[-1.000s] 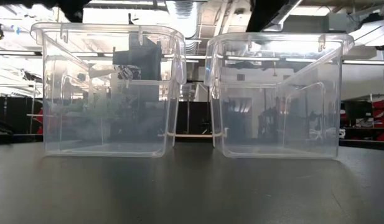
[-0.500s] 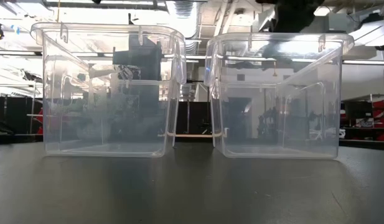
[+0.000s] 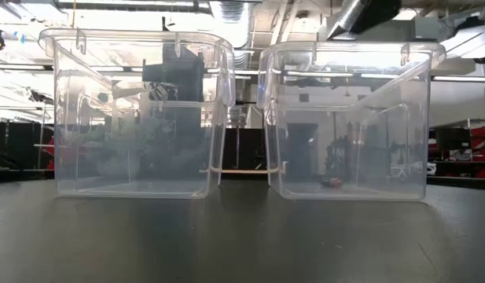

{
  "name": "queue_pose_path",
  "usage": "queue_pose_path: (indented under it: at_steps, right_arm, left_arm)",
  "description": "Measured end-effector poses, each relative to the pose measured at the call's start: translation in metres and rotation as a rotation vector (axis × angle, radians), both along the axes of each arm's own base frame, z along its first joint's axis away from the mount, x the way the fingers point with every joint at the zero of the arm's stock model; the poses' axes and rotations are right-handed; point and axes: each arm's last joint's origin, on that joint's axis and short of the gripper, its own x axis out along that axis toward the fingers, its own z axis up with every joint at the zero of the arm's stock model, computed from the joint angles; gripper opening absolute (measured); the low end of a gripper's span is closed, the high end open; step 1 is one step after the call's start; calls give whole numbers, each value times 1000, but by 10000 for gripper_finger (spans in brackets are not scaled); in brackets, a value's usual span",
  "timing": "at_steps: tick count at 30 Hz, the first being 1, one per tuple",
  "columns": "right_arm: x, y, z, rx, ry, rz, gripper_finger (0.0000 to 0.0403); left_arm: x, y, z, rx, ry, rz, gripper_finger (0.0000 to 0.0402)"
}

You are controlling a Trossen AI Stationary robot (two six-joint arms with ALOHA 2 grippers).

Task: Sort batteries
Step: Put the top brown battery into the right transparent bin

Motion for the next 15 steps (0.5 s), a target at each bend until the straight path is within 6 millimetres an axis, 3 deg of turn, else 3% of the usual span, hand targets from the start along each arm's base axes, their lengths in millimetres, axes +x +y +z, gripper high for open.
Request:
queue_pose_path:
  at_steps: [5, 15]
  right_arm:
    - [-33, 17, 7, 16, -11, -44, 281]
    - [-73, 70, -25, 145, 235, -209, 281]
  left_arm:
    - [-13, -12, -11, -17, 104, -17, 144]
    - [-10, -34, -31, -41, 234, 13, 144]
